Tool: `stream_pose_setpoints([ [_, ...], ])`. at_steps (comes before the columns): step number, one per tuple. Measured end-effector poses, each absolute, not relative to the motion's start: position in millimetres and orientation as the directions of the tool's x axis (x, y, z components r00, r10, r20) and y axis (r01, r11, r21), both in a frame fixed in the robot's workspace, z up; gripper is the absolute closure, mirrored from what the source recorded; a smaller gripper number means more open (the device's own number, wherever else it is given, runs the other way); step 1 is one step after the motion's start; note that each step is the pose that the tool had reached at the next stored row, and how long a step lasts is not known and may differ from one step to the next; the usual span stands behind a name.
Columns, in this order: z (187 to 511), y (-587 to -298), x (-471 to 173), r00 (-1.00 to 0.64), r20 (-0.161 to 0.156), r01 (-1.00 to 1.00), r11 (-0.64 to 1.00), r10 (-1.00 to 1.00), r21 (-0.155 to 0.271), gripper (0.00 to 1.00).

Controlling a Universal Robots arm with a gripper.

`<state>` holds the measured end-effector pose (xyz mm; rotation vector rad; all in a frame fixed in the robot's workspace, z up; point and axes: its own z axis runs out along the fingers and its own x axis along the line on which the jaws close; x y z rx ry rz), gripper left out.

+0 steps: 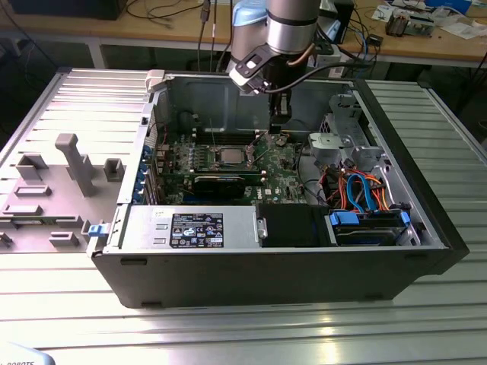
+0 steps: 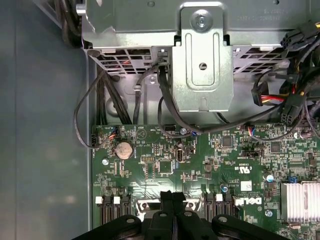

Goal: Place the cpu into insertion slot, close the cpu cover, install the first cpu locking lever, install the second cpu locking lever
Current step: 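Close the cpu cover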

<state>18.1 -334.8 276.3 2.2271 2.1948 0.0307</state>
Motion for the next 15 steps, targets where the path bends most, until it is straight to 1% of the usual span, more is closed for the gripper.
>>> stream_pose_setpoints([
  [15,272.6,-334.8,33.7,0.015,0.004,1.000,-0.015,1.000,0.024,0.89],
])
